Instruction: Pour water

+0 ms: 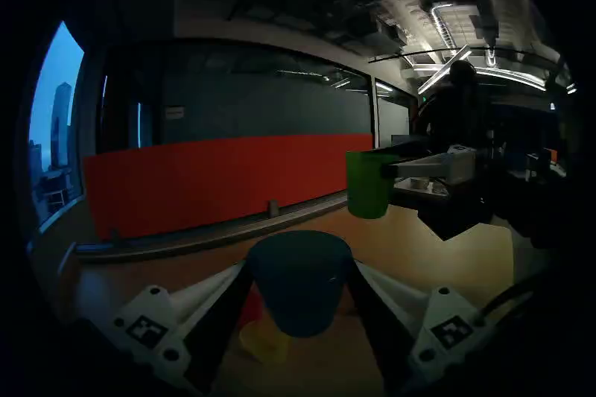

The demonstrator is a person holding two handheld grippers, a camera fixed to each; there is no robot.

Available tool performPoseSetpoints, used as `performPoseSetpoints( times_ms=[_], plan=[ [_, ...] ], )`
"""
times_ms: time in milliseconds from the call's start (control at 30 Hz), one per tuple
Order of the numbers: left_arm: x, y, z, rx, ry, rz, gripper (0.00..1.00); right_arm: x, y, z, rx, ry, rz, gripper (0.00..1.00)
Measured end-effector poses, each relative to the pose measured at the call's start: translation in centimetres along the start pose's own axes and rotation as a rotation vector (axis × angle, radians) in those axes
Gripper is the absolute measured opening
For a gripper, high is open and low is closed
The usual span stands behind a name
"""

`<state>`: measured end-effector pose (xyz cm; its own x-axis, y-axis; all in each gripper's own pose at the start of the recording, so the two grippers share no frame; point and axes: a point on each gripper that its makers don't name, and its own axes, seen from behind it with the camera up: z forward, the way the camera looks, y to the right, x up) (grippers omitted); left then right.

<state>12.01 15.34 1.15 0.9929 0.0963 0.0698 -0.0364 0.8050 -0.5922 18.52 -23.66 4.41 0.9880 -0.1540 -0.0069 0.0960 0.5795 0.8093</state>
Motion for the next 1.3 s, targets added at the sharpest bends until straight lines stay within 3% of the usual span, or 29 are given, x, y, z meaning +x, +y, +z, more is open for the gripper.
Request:
performPoseSetpoints(
  times_ms=[867, 1300],
  plan=[
    [-0.4, 0.4, 0.4, -0.017, 0.001, -0.019, 0.86, 1.3, 0.1, -0.2, 0.003, 0.066, 0.015, 0.99],
    [-0.5, 0.4, 0.6, -0.021, -0.002, -0.018, 0.86, 1.0, -0.3, -0.2, 0.020, 0.062, 0.010, 0.99]
  ],
)
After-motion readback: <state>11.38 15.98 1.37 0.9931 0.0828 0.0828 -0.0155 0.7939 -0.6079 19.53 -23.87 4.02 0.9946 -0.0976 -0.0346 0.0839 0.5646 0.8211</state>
